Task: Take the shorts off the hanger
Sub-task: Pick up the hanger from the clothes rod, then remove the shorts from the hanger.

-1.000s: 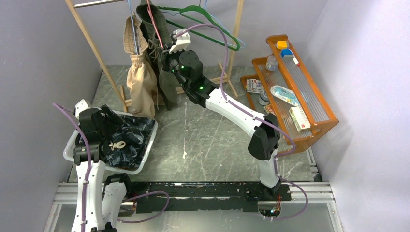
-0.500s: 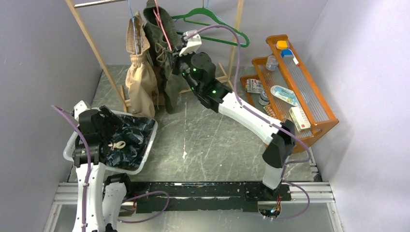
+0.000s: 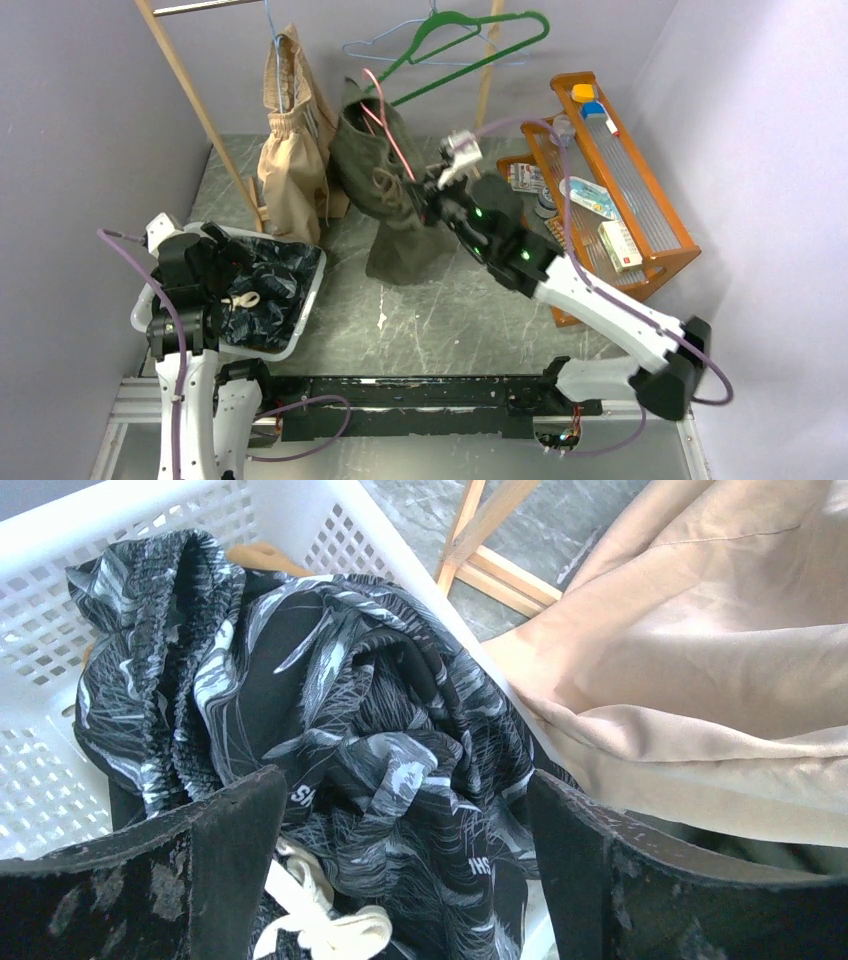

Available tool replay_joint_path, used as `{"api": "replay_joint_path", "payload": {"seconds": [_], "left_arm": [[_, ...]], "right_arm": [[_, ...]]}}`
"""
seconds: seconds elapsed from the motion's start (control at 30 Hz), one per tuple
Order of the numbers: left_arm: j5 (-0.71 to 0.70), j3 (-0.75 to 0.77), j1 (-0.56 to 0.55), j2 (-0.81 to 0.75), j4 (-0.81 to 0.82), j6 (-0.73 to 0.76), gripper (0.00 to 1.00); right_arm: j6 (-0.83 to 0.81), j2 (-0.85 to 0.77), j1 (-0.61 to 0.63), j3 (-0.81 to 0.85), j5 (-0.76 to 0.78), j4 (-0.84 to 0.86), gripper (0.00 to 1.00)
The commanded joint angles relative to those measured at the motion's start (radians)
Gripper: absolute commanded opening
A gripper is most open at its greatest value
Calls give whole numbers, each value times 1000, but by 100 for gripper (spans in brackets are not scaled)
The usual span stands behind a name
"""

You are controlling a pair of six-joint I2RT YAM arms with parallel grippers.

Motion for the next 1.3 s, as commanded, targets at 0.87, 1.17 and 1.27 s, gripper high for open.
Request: {"api": "replay_joint_path", "payload": {"seconds": [0.87,1.17,1.27], "left_arm": [[734,163,8,33,-99,123,89],[1137,-18,-176,89,272,30,98],[969,-43,-369,199,342,7,97]], "right_arm": [[428,-479,0,-835,-87,33,0],[460,-391,-1,-819,-157,74,0],[462,-404,0,-823,-160,67,0]]}}
